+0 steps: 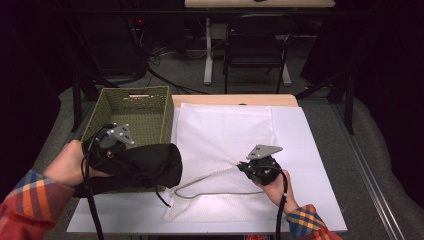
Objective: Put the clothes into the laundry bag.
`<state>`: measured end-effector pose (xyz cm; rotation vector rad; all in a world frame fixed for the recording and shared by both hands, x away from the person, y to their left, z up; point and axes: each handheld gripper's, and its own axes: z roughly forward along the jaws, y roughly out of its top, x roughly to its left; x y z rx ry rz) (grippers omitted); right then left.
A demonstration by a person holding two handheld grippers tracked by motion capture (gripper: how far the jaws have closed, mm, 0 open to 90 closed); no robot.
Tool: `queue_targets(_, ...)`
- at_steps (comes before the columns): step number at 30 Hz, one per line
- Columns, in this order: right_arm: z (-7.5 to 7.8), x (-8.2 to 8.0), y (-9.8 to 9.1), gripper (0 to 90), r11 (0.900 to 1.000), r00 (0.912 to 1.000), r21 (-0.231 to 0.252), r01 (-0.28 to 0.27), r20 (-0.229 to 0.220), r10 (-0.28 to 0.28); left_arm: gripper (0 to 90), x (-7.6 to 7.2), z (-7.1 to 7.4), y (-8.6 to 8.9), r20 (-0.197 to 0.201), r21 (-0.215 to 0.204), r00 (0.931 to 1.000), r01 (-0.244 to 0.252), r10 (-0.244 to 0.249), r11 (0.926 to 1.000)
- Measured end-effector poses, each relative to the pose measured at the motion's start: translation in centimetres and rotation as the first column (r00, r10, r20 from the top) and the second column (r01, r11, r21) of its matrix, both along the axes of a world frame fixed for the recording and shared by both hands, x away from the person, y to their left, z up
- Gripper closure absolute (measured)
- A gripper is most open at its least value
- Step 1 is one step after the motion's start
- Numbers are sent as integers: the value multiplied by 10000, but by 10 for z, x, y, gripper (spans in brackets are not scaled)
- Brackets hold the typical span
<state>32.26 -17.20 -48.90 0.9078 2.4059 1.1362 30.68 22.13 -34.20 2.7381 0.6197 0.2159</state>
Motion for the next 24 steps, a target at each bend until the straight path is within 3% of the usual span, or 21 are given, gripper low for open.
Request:
queue_targets(5,1,0,0,887,10000,10000,-8,13,-9,-13,612,-3,-3,-4,-22,-21,10000,41,-41,10000)
queue_targets(12,2,0,1,886,10000,10000,50,-2,57,2,612,-6,-7,-6,-377,-686,9991,143,-169,9975)
queue_targets(24,3,0,2,887,10000,10000,58,51,81,-52,612,-12,-22,-17,-1030,-1342,9936,319,-459,9904)
